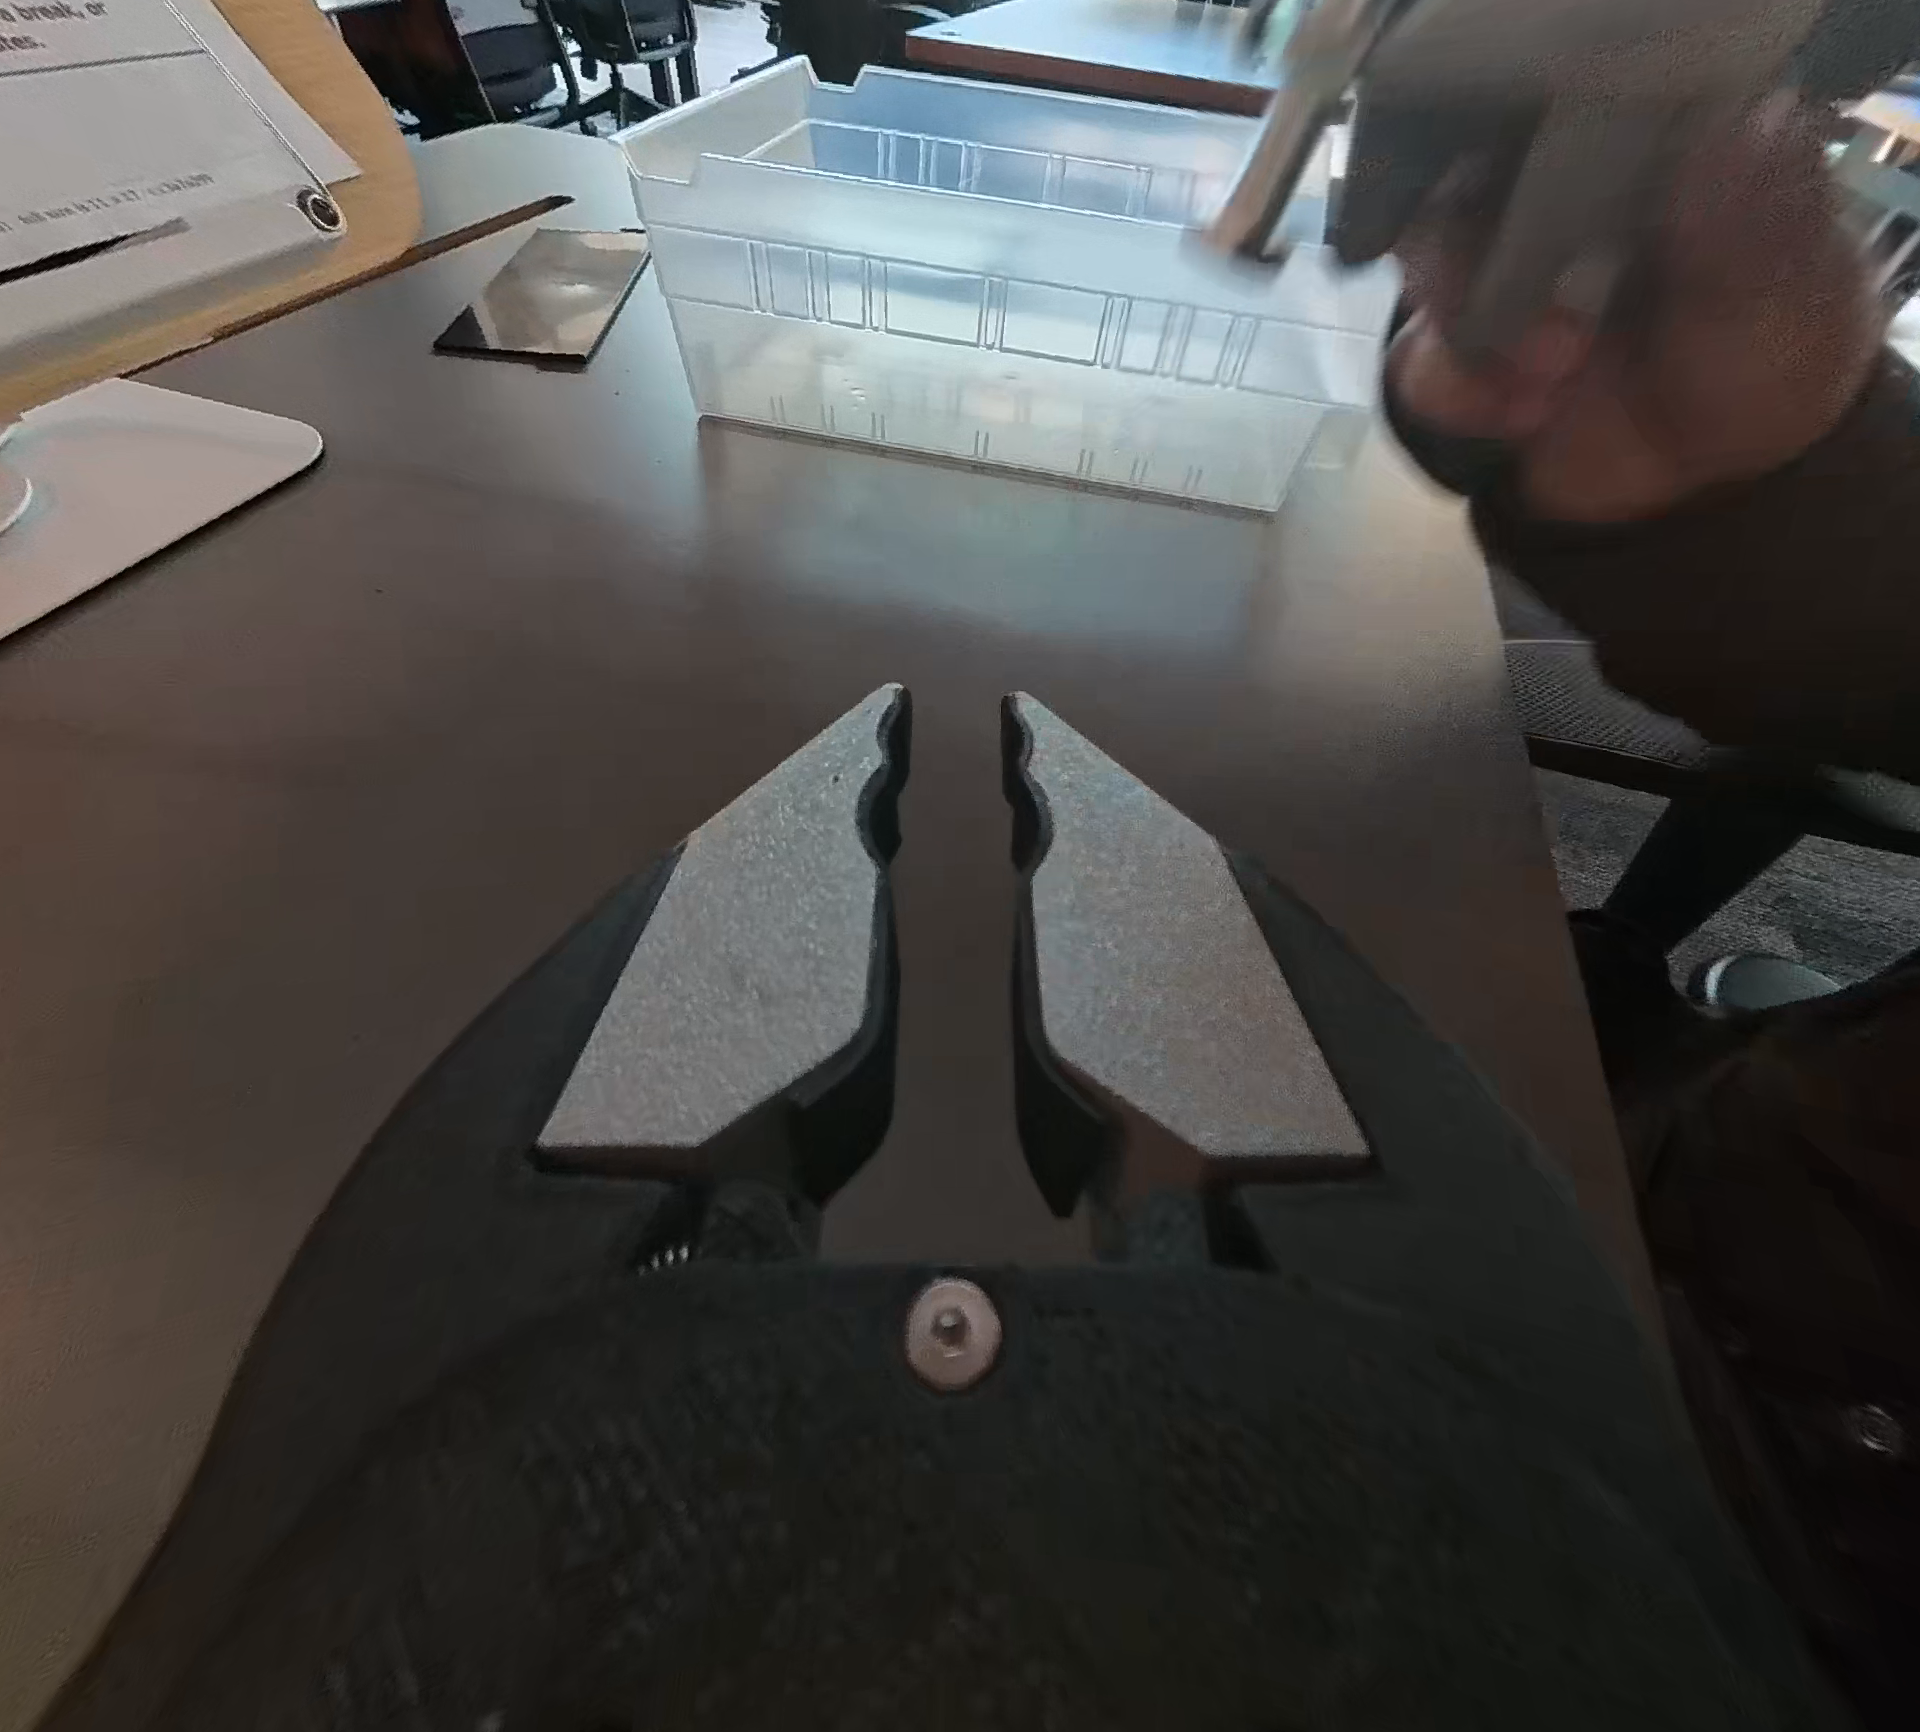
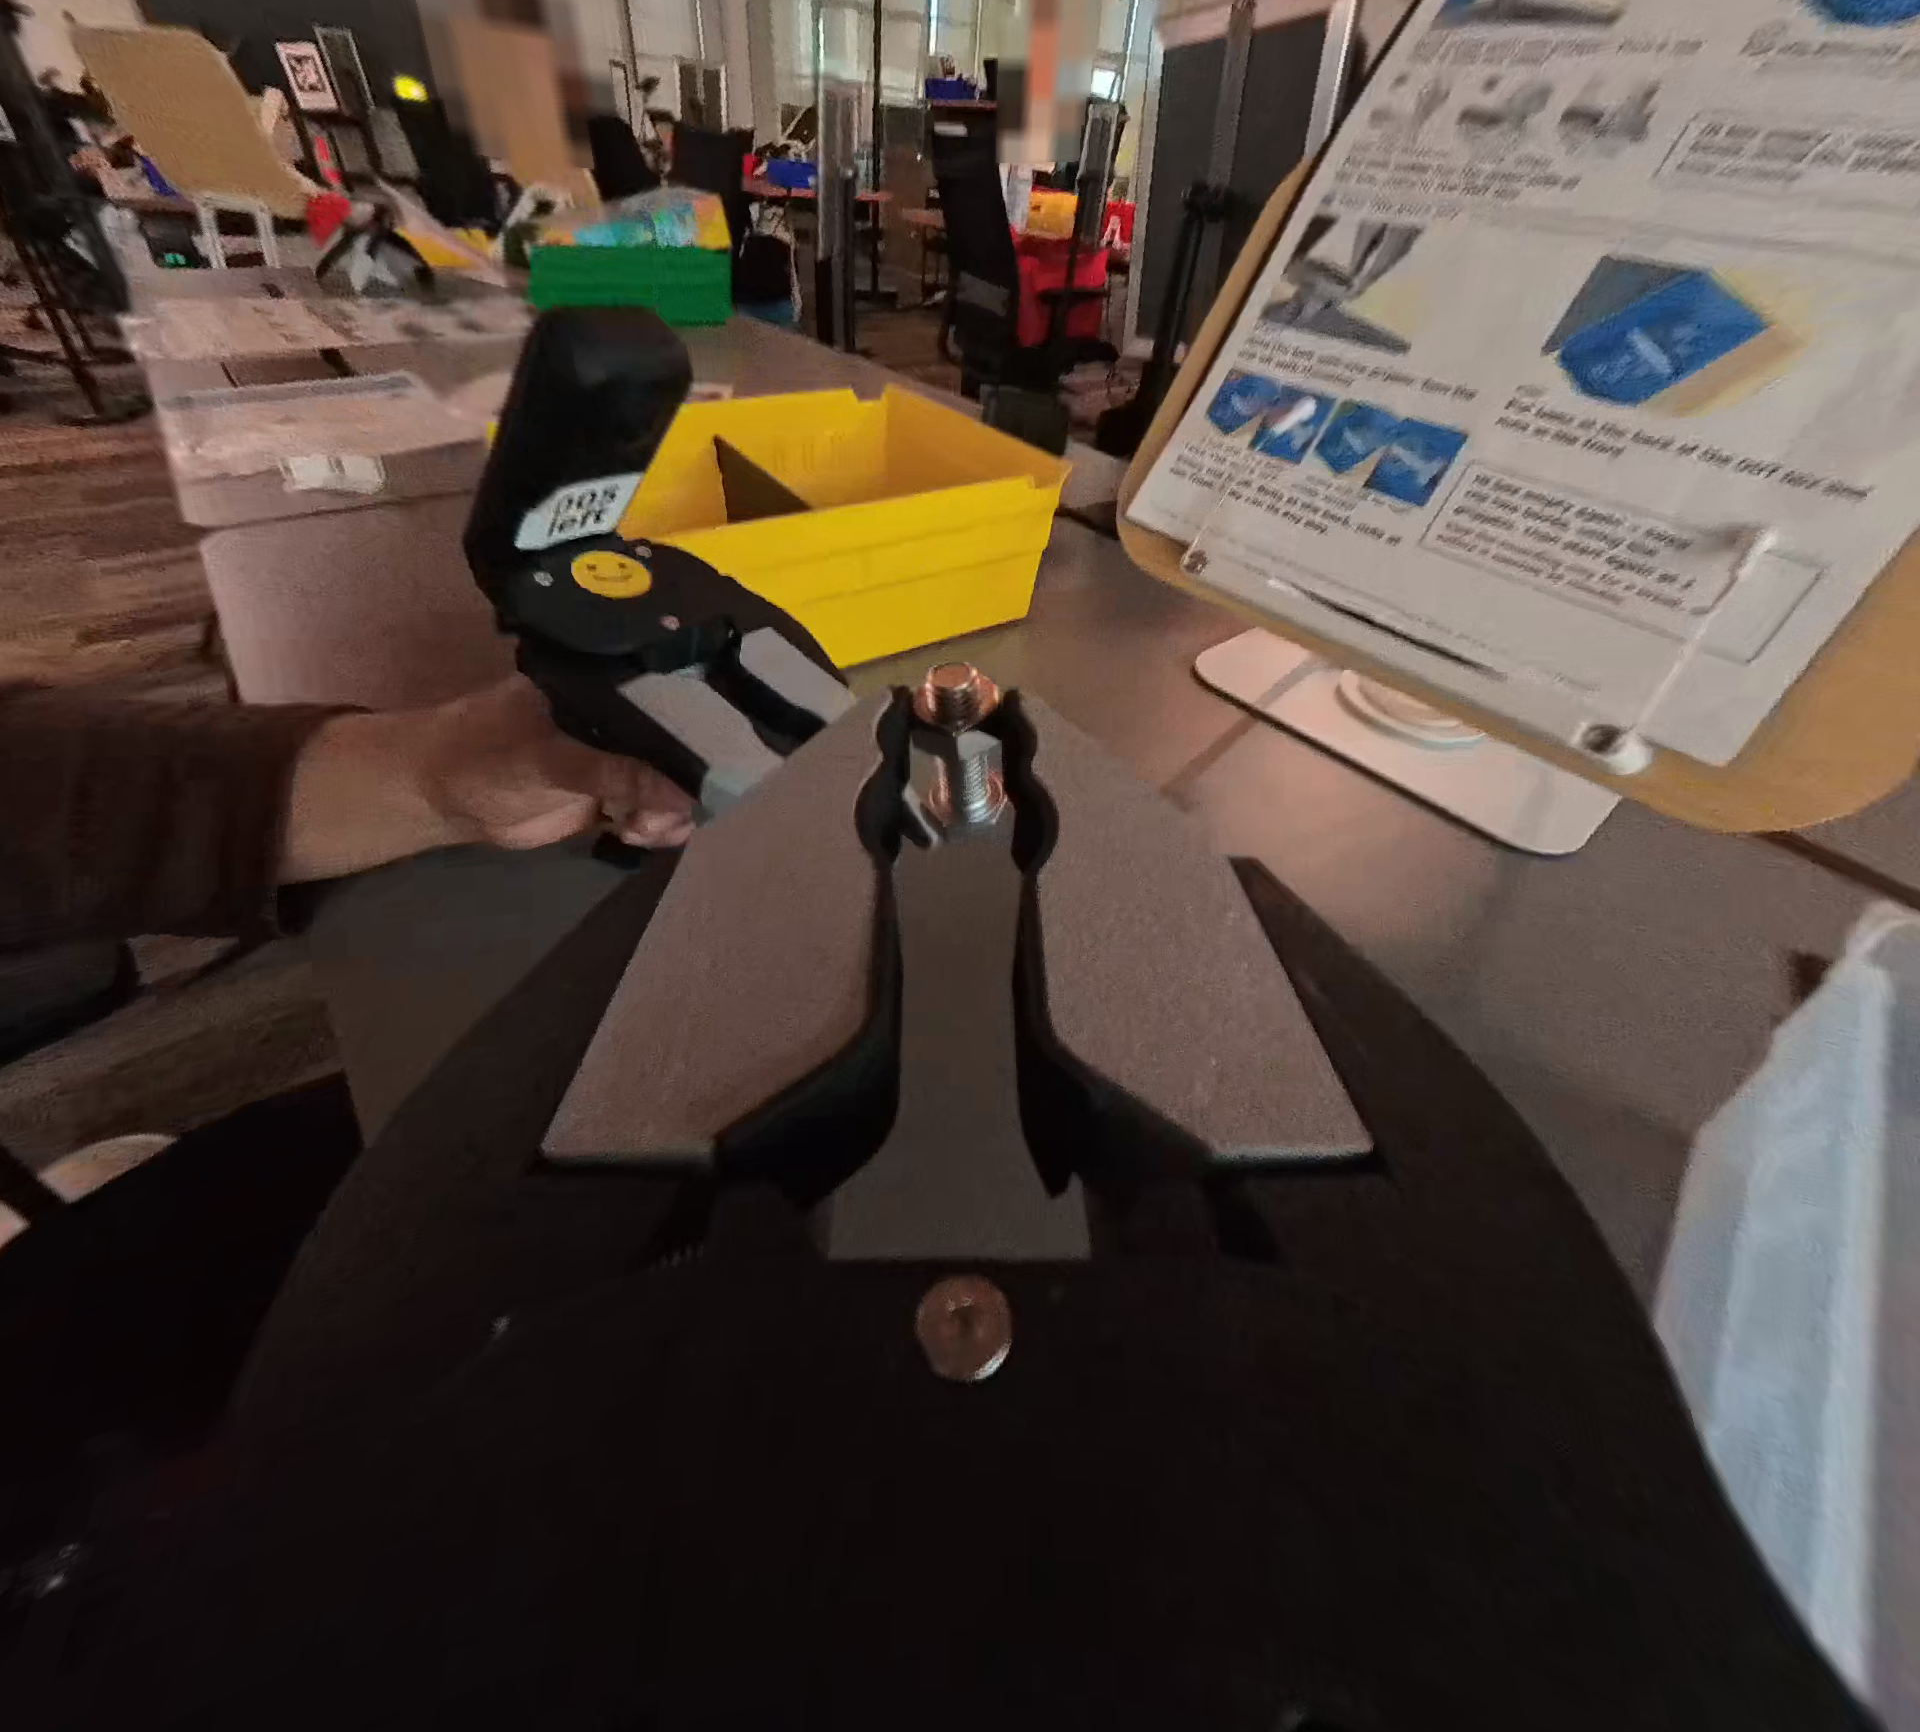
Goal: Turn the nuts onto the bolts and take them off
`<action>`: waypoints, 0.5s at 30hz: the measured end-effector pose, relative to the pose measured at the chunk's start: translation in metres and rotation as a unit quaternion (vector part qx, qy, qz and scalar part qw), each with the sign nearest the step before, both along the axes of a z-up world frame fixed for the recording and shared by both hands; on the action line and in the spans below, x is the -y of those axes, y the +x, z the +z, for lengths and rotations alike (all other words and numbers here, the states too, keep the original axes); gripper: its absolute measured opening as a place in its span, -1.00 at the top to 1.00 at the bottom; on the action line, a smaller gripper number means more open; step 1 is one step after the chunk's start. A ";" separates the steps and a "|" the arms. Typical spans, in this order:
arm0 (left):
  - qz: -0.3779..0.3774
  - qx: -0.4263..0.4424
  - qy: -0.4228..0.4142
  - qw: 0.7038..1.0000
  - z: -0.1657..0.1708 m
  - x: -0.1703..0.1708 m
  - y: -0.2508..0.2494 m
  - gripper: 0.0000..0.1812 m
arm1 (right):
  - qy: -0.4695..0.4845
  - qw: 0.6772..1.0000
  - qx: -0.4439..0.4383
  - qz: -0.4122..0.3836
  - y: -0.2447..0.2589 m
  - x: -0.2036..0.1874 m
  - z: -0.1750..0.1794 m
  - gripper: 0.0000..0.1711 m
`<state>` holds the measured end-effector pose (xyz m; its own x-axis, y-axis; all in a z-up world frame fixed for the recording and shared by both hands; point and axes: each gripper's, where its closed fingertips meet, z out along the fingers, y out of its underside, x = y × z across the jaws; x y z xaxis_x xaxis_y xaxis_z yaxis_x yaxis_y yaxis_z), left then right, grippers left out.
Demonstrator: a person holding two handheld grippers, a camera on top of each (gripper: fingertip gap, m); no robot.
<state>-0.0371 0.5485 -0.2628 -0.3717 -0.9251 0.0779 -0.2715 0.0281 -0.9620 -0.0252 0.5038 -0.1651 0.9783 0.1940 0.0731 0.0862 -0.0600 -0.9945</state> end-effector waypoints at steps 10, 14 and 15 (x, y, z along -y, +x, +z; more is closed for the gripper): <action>0.009 -0.014 0.028 0.999 -0.007 0.001 0.001 0.88 | -0.190 0.957 0.004 -0.219 0.212 0.079 -0.001 0.84; 0.014 -0.009 0.039 0.999 -0.007 0.001 0.000 0.90 | -0.351 0.902 -0.014 -0.251 0.272 0.074 -0.105 0.84; 0.015 -0.008 0.042 0.999 -0.007 0.001 -0.001 0.91 | -0.385 0.886 -0.011 -0.257 0.281 0.074 -0.125 0.84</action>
<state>-0.0380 0.5474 -0.2694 -0.3438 -0.9390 0.0046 -0.2884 0.1009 -0.9522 0.2560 0.4302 -0.2905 0.9517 -0.2927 0.0922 -0.1678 -0.7480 -0.6422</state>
